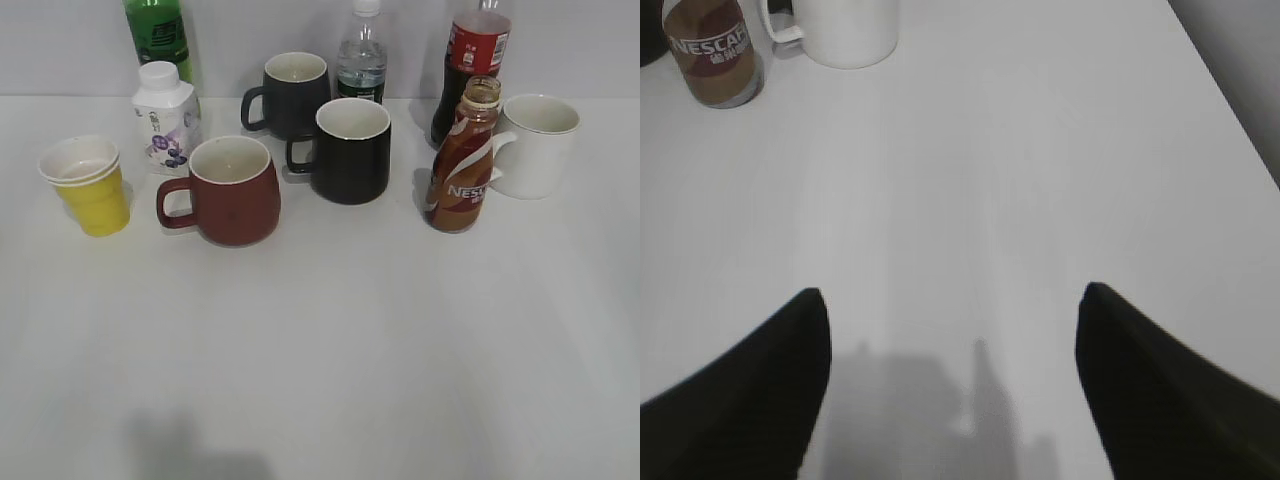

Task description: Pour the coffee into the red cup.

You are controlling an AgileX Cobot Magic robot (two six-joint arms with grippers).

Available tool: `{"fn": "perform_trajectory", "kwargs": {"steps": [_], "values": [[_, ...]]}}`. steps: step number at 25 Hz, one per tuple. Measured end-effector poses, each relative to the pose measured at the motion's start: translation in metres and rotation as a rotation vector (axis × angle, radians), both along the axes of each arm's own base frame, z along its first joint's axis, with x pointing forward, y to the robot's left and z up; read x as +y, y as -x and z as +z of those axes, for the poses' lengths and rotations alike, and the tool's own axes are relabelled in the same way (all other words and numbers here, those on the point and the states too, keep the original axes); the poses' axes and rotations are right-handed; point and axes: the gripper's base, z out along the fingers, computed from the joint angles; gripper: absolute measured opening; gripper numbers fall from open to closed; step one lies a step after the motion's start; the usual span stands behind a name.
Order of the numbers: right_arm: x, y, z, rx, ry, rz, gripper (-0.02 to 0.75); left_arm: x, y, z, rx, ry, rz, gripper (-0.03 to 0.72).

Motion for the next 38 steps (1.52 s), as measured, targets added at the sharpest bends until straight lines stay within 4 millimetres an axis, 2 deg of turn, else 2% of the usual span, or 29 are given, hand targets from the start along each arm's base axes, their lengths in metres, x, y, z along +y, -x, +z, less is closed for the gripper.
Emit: {"fn": "perform_trajectory", "kwargs": {"steps": [38], "values": [[0.0001, 0.0000, 0.0000, 0.000, -0.001, 0.001, 0.573, -0.0010, 0.0001, 0.0000, 0.000, 0.010, -0.007, 0.239]]}}
